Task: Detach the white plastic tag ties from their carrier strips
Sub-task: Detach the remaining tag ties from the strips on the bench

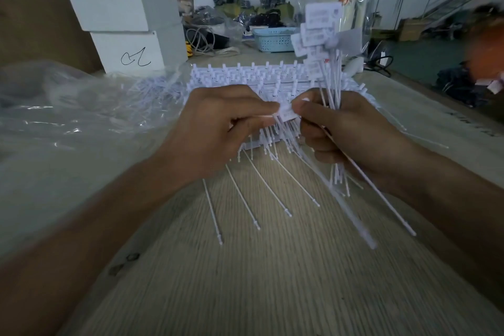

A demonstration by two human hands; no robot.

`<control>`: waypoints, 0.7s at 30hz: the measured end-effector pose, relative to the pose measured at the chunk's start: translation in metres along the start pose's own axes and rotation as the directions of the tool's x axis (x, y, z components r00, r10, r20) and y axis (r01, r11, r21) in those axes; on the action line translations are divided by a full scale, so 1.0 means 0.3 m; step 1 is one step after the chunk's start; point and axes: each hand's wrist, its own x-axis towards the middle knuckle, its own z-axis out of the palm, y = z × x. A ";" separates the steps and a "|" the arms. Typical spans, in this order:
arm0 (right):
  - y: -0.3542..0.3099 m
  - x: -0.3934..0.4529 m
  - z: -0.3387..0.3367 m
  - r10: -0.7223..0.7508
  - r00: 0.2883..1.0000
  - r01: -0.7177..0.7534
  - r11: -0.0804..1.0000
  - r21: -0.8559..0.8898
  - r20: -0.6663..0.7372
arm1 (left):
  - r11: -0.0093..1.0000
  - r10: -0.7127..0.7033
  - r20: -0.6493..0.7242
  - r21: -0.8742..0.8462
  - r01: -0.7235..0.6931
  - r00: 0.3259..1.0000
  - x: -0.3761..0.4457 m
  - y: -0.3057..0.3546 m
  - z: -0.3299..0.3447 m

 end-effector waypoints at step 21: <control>0.019 0.029 -0.092 0.089 0.985 -0.076 0.993 0.092 -0.146 | 0.970 0.223 0.002 0.100 -0.222 0.975 -0.009 -0.012 0.006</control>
